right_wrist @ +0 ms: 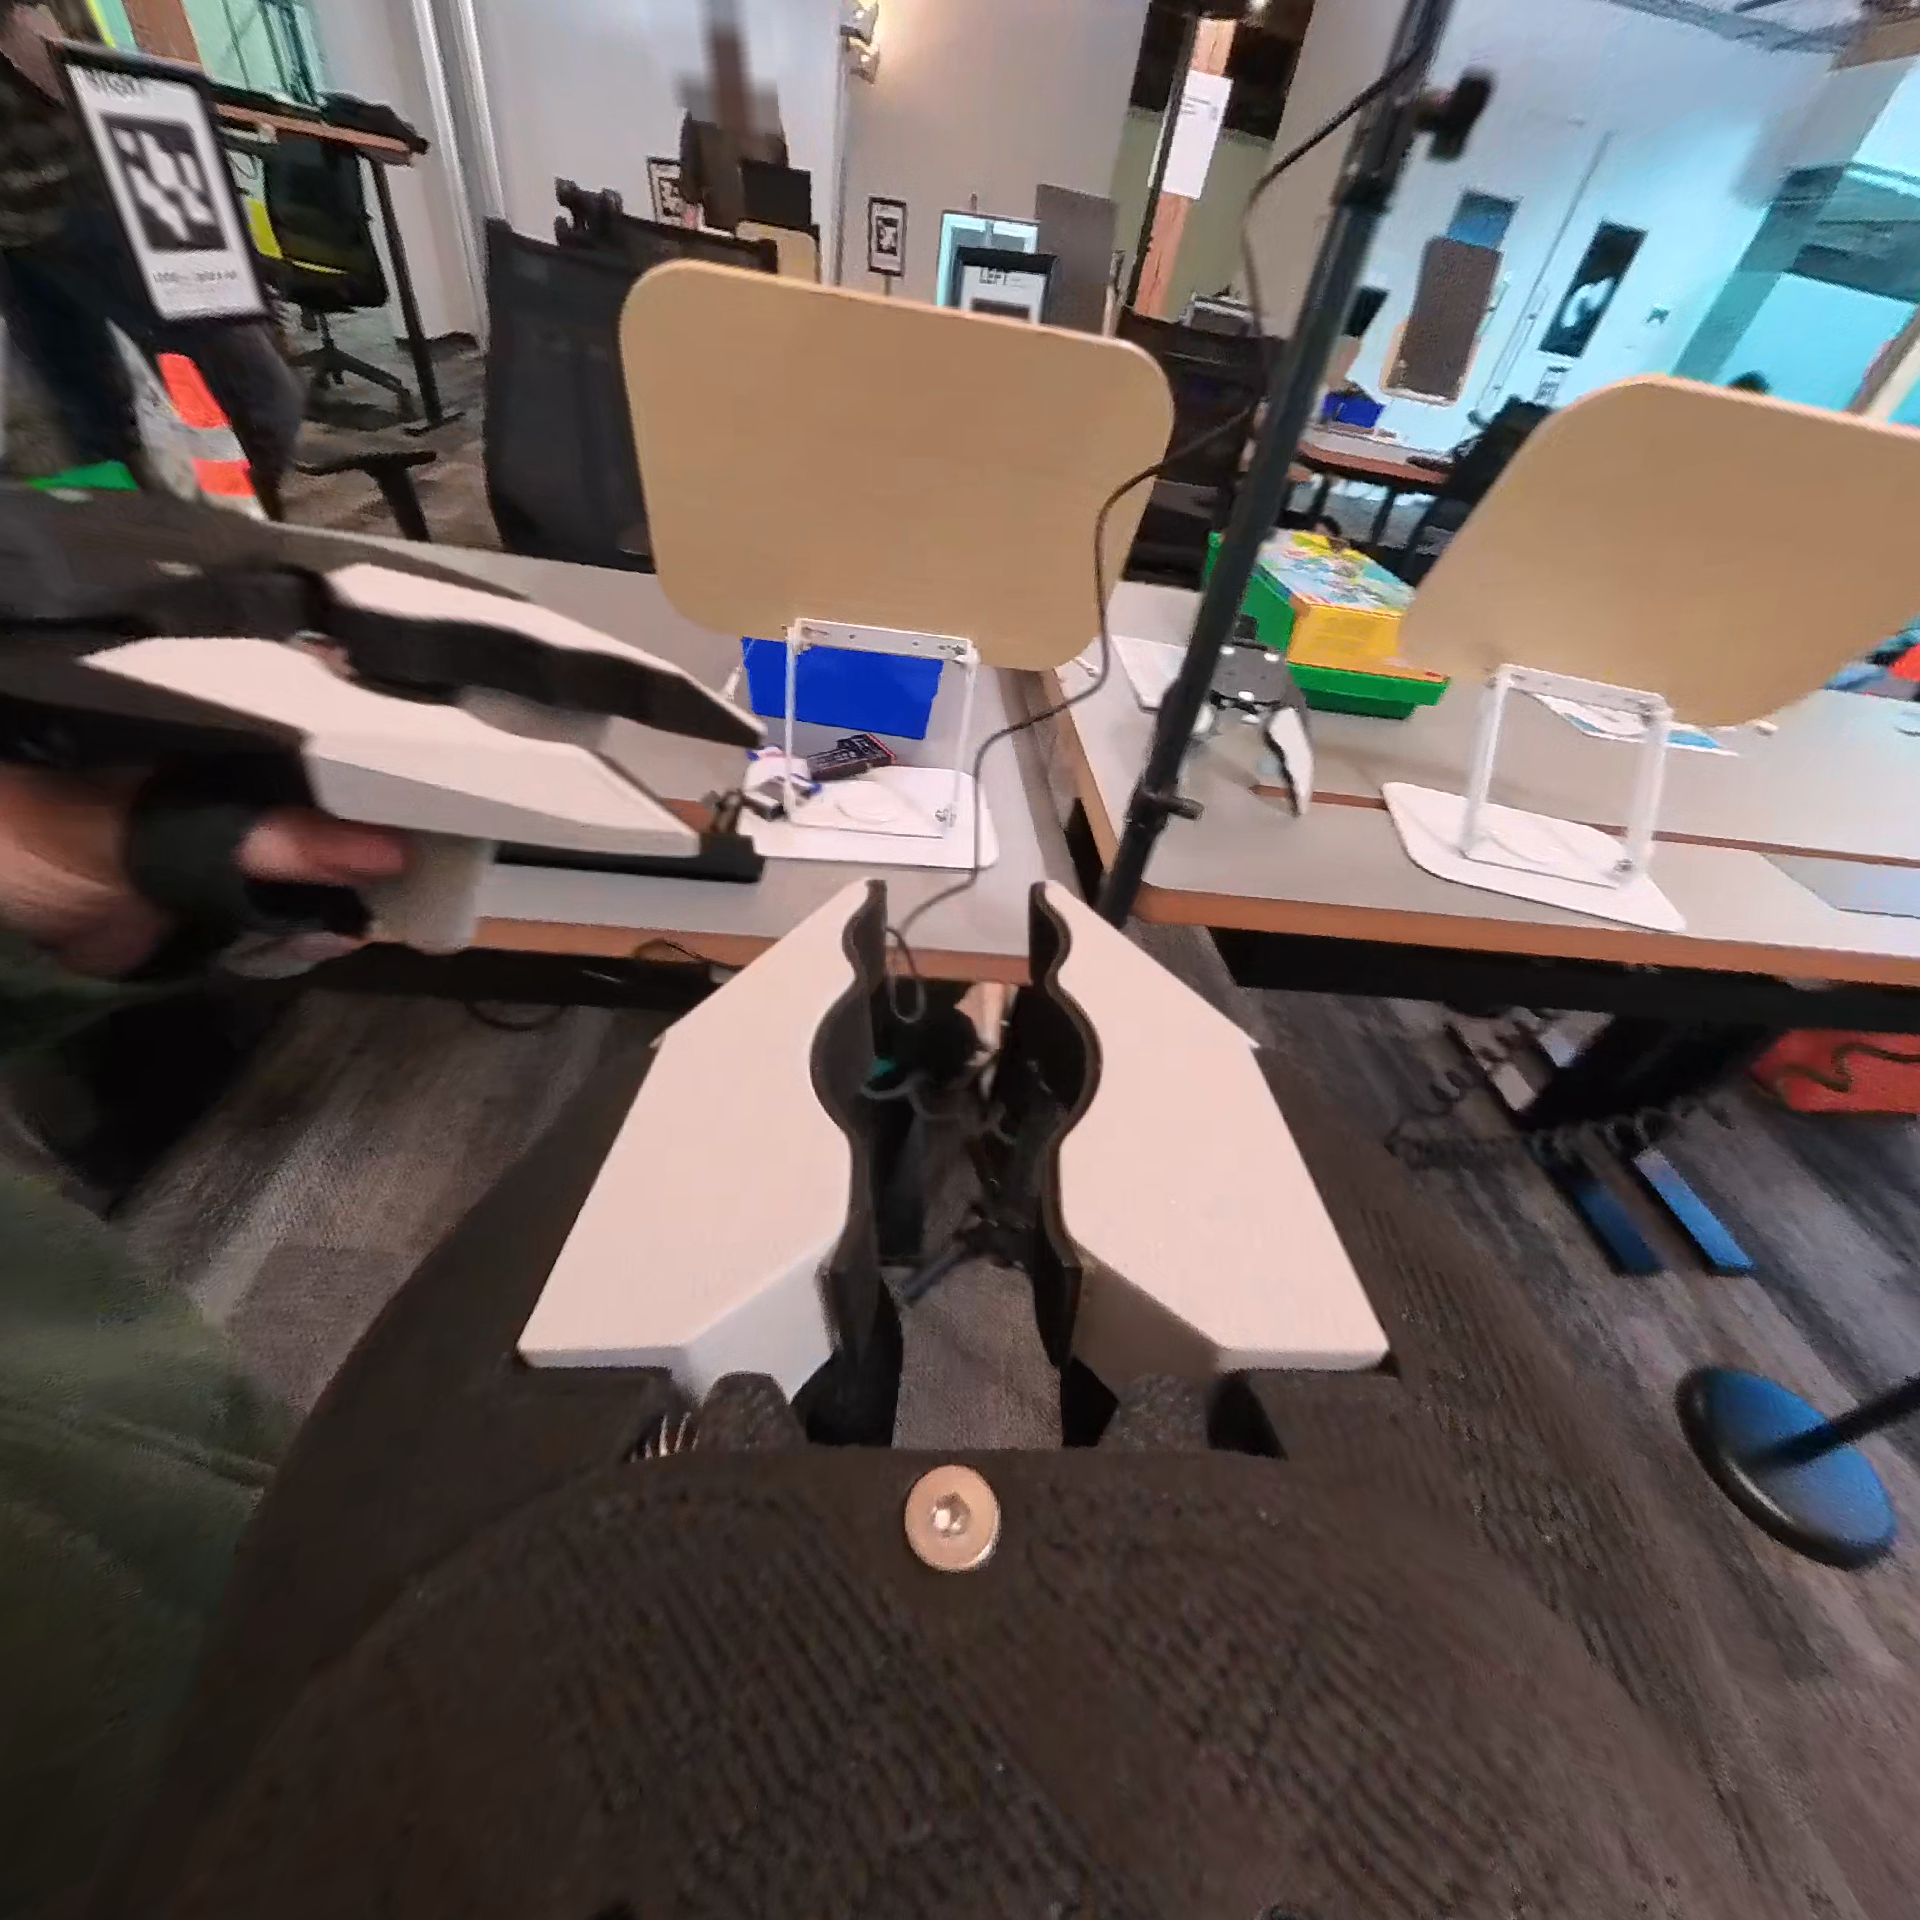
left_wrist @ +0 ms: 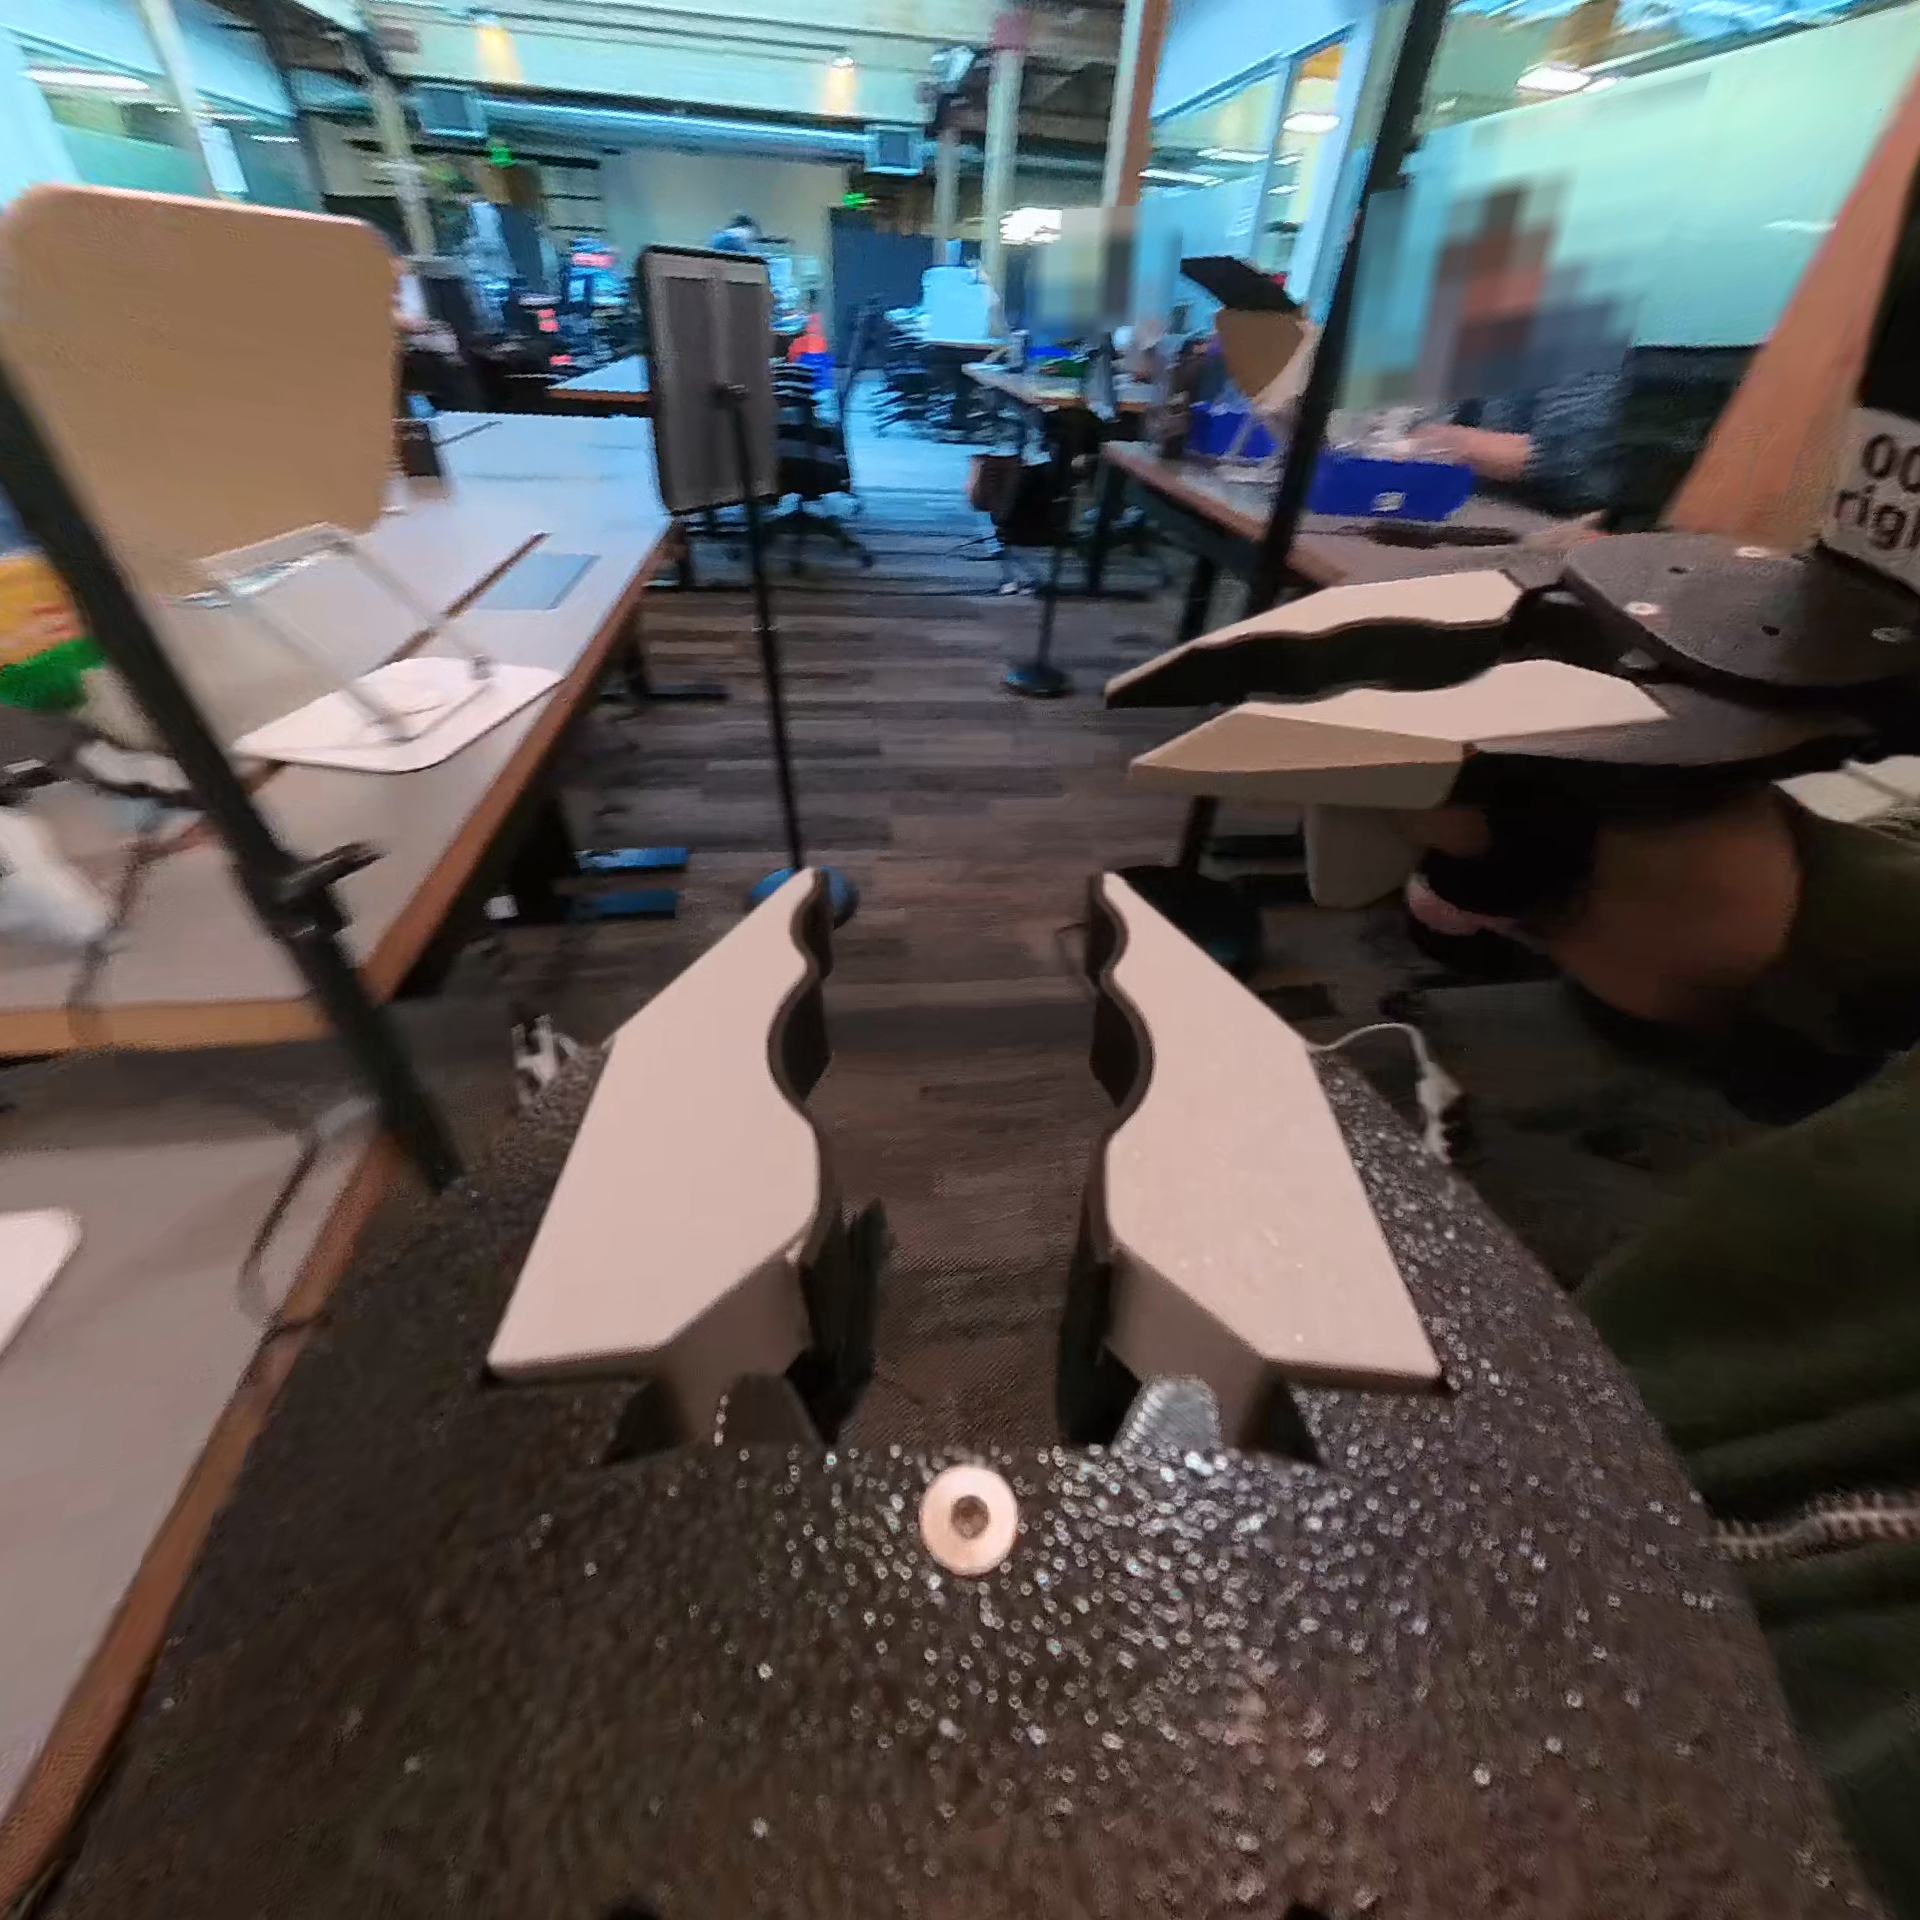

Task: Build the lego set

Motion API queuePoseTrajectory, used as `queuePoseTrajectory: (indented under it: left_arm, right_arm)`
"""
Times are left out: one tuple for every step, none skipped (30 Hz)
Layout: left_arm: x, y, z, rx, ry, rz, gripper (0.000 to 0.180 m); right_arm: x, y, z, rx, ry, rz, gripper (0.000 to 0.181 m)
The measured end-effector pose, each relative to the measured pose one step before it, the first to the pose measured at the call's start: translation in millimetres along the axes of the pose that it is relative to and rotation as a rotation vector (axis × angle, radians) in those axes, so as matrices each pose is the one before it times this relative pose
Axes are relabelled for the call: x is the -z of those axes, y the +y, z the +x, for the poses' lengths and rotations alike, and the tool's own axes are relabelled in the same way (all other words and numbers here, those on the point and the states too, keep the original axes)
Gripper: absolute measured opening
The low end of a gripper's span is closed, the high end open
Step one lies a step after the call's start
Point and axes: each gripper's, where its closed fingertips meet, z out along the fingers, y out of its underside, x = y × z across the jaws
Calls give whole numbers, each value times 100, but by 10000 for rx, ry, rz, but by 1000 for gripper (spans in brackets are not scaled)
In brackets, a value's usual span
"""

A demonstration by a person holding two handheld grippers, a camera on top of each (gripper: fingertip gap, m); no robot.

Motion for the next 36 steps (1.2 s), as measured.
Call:
queuePoseTrajectory:
  left_arm:
    - [-1437, -27, 975, -21, 348, 53, 47]
    - [-1573, -35, 884, -45, 317, 42, 47]
    - [-1465, -123, 945, 3, 338, 38, 47]
    - [-1385, -207, 996, 28, 379, 44, 47]
    - [-1270, -176, 1002, -36, 405, 8, 47]
    - [-1158, -39, 904, -169, 386, -66, 47]
    - [-964, 22, 728, -256, 311, -124, 47]
    - [-748, -11, 470, -258, 213, -127, 46]
    - [-560, -177, 208, -195, 148, -55, 46]
    - [-412, -249, -44, -124, 104, 18, 45]
    - [-349, -212, -240, -74, 31, 30, 45]
    - [-230, -141, -407, -54, -14, 13, 45]
    - [-202, -29, -517, -49, -47, -20, 45]
    - [150, 42, -831, -34, -112, -36, 45]
    - [41, -153, -859, 21, -177, -2, 45]
    - [183, -303, -953, 83, -237, 34, 45]
    - [357, -378, -975, 105, -264, 63, 45]
    - [569, -287, -893, 70, -292, 68, 45]
    - [739, -100, -808, 0, -333, 27, 45]
    - [997, 242, -699, -73, -350, -62, 44]
    - [1173, 585, -671, -62, -387, -163, 44]
    - [1481, 858, -708, 21, -428, -191, 44]
    - [1571, 959, -776, 141, -466, -189, 44]
    - [1838, 983, -814, 219, -509, -197, 44]
    - [1832, 1029, -1032, 240, -564, -192, 43]
    - [1920, 987, -1145, 257, -621, -165, 43]
    - [1912, 907, -1286, 271, -637, -131, 43]
    - [1903, 806, -1310, 244, -636, -104, 43]
    - [1845, 697, -1471, 176, -663, -75, 43]
    - [1721, 589, -1668, 143, -689, -52, 43]
    - [1621, 459, -1722, 172, -654, -30, 43]
    - [1426, 274, -1863, 198, -618, 17, 43]
    - [1390, 156, -1912, 180, -607, 75, 43]
    - [1170, 108, -2070, 149, -600, 90, 43]
    - [1087, 140, -2169, 106, -597, 79, 43]
    - [841, 203, -2321, 92, -583, 52, 42]
  right_arm:
    - [1332, 224, 603, 215, 304, -85, 26]
    - [1329, 423, 712, 192, 342, -145, 26]
    - [895, 659, 664, 70, 352, -187, 26]
    - [1105, 604, 795, -89, 324, -176, 26]
    - [958, 501, 771, -219, 276, -92, 25]
    - [829, 354, 800, -276, 253, 7, 26]
    - [608, 260, 837, -273, 260, 53, 26]
    - [374, 211, 773, -244, 244, 52, 26]
    - [168, 120, 732, -186, 196, 44, 25]
    - [-86, 3, 560, -133, 169, 57, 25]
    - [-169, -96, 596, -87, 139, 93, 26]
    - [-361, -137, 429, -61, 73, 112, 26]
    - [-556, -119, 240, -42, -25, 70, 26]
    - [-695, -122, 53, -12, -118, -3, 26]
    - [-785, -139, -110, -1, -179, -89, 26]
    - [-807, -206, -307, 15, -253, -131, 26]
    - [-808, -312, -449, 82, -323, -65, 26]
    - [-818, -391, -542, 152, -338, 28, 26]
    - [-959, -350, -553, 178, -331, 69, 27]
    - [-1107, -251, -593, 158, -347, 63, 27]
    - [-1204, -109, -660, 93, -348, 42, 27]
    - [-1269, -36, -767, -13, -359, 69, 27]
    - [-1342, -42, -945, -133, -423, 104, 27]
    - [-1445, -28, -1083, -211, -485, 111, 27]
    - [-1324, -31, -1241, -231, -537, 93, 27]
    - [-1548, 155, -1369, -171, -566, 35, 28]
    - [-1556, 247, -1398, -94, -554, -47, 28]
    - [-1569, 246, -1405, -16, -525, -74, 29]
    - [-1475, 82, -1339, 44, -505, -59, 29]
    - [-1488, 9, -1377, 69, -498, -39, 30]
    - [-1500, -83, -1302, 84, -491, -29, 30]
    - [-1505, -148, -1238, 76, -499, -38, 31]
    - [-1524, -212, -1141, 64, -505, -27, 31]
    - [-1521, -394, -1031, 87, -510, -21, 32]
    - [-1652, -178, -945, 124, -508, -72, 34]
    - [-1743, -32, -719, 126, -456, -161, 35]
